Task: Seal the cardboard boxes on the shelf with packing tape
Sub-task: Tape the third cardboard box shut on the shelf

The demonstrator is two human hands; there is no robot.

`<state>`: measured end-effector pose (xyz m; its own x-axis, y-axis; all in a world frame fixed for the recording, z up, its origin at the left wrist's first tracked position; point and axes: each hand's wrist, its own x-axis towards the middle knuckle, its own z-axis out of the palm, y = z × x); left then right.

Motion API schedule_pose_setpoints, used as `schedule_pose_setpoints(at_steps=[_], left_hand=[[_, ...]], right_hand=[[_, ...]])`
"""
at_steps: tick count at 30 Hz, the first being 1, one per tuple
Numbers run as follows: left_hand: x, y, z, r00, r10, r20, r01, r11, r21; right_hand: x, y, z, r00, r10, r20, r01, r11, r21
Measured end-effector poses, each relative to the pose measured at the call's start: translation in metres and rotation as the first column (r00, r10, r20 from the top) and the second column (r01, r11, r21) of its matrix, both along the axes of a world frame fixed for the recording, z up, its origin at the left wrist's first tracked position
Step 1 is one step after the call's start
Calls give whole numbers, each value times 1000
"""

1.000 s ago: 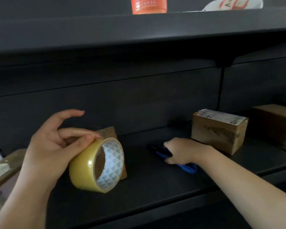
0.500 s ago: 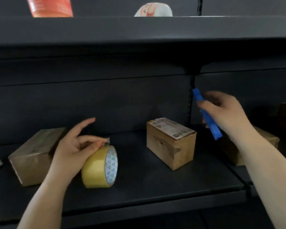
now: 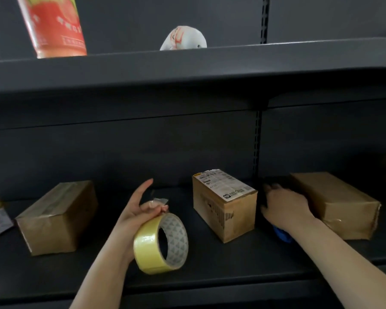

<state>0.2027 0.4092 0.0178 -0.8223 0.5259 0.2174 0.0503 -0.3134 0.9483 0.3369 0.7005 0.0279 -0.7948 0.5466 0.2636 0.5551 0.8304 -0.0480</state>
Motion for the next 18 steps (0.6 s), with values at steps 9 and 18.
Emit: schedule_pose_setpoints(at_steps=[9, 18], left_hand=[[-30, 9, -4, 976, -210, -62, 218, 962, 163], [-37, 6, 0, 871, -486, -72, 482, 816, 320]], right_hand=[[0, -38, 42, 766, 539, -350, -619, 473, -627], [-22, -128, 16, 791, 408, -456, -595, 690, -413]])
